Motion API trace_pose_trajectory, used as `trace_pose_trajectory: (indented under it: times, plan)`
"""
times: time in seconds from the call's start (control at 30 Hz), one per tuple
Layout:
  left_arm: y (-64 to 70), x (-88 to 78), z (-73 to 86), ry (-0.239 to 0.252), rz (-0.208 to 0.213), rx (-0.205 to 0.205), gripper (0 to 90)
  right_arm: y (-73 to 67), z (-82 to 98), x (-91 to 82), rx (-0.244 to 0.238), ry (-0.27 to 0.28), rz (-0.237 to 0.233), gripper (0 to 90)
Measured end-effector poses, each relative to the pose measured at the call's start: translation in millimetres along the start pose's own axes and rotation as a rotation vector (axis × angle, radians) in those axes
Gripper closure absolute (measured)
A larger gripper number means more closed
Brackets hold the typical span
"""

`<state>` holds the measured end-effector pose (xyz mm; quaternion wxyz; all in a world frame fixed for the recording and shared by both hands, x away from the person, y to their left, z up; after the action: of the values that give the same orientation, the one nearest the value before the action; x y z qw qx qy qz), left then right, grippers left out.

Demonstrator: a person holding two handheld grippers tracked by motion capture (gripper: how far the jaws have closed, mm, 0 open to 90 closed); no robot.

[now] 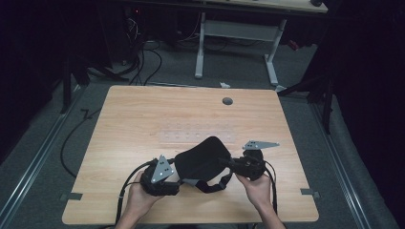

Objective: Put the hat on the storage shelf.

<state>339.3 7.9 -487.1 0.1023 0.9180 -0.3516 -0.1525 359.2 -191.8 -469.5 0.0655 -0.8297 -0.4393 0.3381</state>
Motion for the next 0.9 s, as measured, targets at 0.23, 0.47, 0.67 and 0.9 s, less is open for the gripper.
trace_pose_trajectory:
  times: [0.23,0.47,0.67,0.9]
  plan:
    - [8.4,2.8,0.6,0.007,-0.023,0.086,40.9,-6.4,-3.5,3.0,-0.011,0.002,-0.041,85.5]
    - [13.7,6.5,0.4,0.001,-0.015,0.104,50.9,-14.2,-11.5,5.9,-0.022,0.043,-0.076,85.3]
    - [24.7,1.1,0.3,-0.006,0.029,0.147,71.1,-14.7,-13.1,2.8,-0.028,0.061,-0.075,81.8]
    - [39.8,-8.9,-4.0,-0.056,0.139,0.101,85.0,-10.2,-15.0,-6.3,0.001,0.1,-0.089,75.1]
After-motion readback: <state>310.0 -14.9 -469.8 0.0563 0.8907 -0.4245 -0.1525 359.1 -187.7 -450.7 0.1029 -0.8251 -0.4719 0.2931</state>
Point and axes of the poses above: each handheld gripper's, and its own axes: x roughly forward along the jaws, z roughly out of its underside, y roughly to its right, the point moved 5 cm from there along x, roughly forward along the jaws, and after that the axes turned 5 degrees about -z, right-handed, at the moved point
